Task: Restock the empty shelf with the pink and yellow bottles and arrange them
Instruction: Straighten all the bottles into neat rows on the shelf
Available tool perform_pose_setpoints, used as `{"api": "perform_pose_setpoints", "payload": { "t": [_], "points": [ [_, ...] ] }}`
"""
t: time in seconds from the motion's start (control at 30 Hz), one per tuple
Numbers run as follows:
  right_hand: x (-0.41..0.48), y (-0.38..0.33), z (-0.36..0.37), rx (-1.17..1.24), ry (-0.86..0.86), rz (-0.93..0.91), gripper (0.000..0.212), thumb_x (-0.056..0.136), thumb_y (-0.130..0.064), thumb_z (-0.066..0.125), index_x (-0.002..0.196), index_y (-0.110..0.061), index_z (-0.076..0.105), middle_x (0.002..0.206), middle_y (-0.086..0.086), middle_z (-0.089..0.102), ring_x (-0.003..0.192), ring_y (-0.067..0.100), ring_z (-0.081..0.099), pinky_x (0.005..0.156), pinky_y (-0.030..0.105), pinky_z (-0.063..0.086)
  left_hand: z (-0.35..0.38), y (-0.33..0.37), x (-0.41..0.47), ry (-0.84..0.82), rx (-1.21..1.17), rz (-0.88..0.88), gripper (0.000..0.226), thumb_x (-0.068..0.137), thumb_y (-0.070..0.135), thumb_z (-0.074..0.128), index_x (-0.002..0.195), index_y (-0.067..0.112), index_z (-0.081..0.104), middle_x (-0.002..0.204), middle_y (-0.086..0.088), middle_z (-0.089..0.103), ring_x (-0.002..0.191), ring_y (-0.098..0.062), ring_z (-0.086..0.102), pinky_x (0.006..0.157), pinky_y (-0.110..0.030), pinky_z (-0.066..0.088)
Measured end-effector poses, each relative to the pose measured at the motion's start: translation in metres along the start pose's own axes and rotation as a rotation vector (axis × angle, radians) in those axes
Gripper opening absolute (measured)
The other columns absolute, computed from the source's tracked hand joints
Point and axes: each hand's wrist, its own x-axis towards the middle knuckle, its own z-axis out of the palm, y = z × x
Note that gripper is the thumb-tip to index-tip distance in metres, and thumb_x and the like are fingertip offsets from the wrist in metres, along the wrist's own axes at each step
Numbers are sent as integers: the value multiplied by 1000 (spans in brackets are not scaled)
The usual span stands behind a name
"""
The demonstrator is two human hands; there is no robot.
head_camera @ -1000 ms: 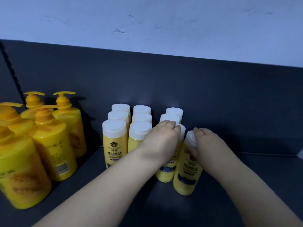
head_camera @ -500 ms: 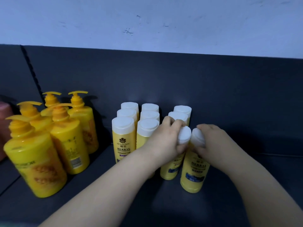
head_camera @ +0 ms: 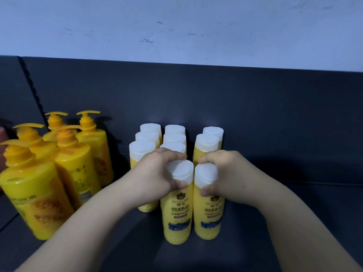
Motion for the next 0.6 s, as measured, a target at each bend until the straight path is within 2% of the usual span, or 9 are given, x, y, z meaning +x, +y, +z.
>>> {"api": "perform_pose_setpoints", "payload": {
  "t": [0.13, 0.23, 0.4, 0.6],
  "points": [
    [5, -15, 10, 70, -65, -85, 67, 63, -30, 86, 123, -34, 54, 117, -18, 48, 106, 5, 50, 87, 24, 46, -18, -12, -11, -5, 42, -37, 64, 68, 27, 83, 125, 34, 56, 124, 12, 53, 112, -5, 49, 94, -19, 39],
    [12, -27, 23, 57, -64, -153, 72, 66, -32, 84, 129, -31, 50, 126, -17, 44, 115, 6, 45, 96, 25, 42, -28, -24, -16, 23, 90, -75, 69, 67, 28, 83, 129, 33, 53, 127, 11, 54, 115, -7, 49, 94, -21, 40],
    [26, -37, 38, 6, -15, -233, 75, 72, -35, 79, 137, -28, 44, 137, -14, 41, 126, 8, 38, 106, 27, 34, -41, -41, -23, 48, 103, -106, 70, 69, 28, 82, 131, 31, 52, 128, 10, 52, 116, -8, 48, 95, -20, 39],
    [35, -43, 47, -162, 88, -365, 75, 75, -41, 74, 140, -25, 41, 139, -12, 42, 131, 6, 28, 111, 25, 23, -49, -53, -26, 89, 181, -107, 68, 72, 27, 79, 134, 28, 49, 134, 9, 48, 124, -10, 43, 103, -26, 37]
  ]
}}
